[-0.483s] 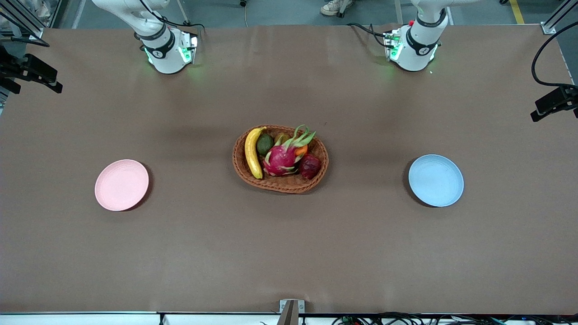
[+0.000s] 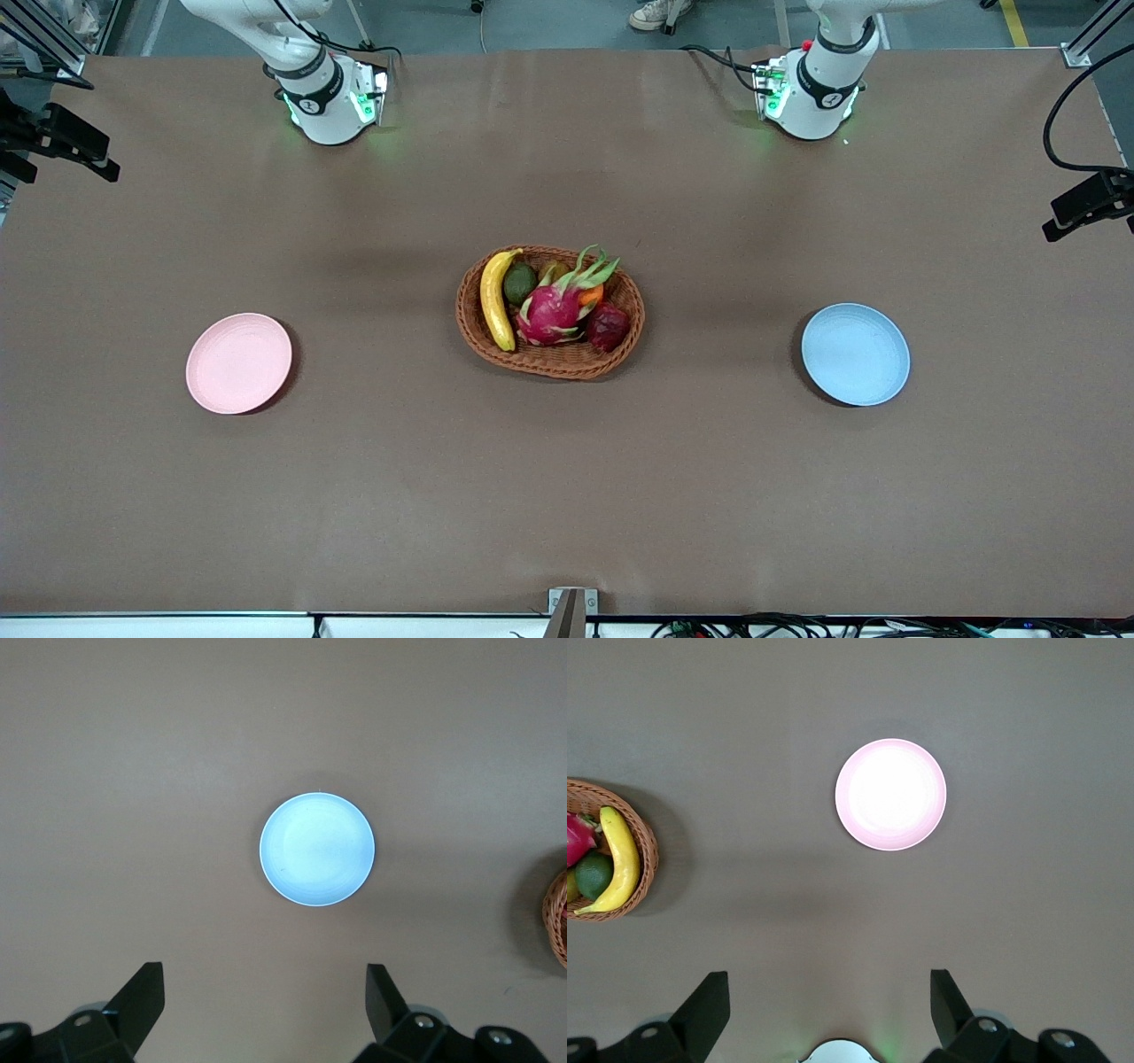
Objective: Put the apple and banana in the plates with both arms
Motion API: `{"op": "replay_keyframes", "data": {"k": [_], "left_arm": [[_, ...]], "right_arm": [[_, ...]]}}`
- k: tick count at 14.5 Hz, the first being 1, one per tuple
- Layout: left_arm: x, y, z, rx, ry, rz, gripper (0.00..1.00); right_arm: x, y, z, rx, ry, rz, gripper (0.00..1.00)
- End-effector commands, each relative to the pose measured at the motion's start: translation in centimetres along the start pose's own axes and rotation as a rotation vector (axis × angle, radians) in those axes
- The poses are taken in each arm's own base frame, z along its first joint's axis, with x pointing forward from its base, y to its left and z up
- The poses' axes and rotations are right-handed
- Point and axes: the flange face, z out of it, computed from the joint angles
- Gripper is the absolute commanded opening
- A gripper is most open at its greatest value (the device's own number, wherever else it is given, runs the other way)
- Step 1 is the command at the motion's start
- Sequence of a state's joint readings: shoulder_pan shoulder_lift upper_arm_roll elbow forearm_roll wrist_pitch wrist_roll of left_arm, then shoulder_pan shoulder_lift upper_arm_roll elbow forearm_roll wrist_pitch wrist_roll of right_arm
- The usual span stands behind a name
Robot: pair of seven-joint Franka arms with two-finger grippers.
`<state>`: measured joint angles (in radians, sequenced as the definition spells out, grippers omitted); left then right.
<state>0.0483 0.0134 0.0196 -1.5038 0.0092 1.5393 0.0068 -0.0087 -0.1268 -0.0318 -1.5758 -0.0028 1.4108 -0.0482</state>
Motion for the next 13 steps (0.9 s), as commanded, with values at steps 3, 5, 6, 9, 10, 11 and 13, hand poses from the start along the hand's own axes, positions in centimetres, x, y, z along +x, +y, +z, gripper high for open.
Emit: {"op": "replay_keyframes", "data": {"k": [3, 5, 6, 9, 10, 11, 13], "left_arm": [[1.1, 1.9, 1.6, -0.045, -0.03, 0.027, 1.0], [1.7, 5.0, 3.3, -0.118, -0.067, 0.065, 1.0], [1.9, 6.3, 4.0, -0.138, -0.082, 0.077, 1.0], [2.4, 12.7, 7.2, -0.137, -0.146, 0.061, 1.0], [2.4, 15.8, 8.5, -0.131, -0.165, 0.023, 1.0], [2.7, 18.2, 10.1, -0.123, -0.177, -0.016, 1.0], [2.7, 23.5, 12.9, -0.111, -0.18, -0.072, 1.0]], "right_arm": [[2.9, 2.1, 3.5, 0.006, -0.04, 0.041, 1.0], [5.5, 2.5, 7.3, 0.001, -0.106, 0.034, 1.0], [6.9, 2.7, 9.3, -0.002, -0.138, 0.033, 1.0], [8.0, 1.8, 10.4, 0.016, -0.145, 0.053, 1.0], [8.1, 0.7, 11.3, 0.029, -0.159, 0.105, 1.0], [8.2, -1.4, 12.1, 0.055, -0.17, 0.173, 1.0], [8.2, -6.6, 13.0, 0.078, -0.186, 0.296, 1.0]]}}
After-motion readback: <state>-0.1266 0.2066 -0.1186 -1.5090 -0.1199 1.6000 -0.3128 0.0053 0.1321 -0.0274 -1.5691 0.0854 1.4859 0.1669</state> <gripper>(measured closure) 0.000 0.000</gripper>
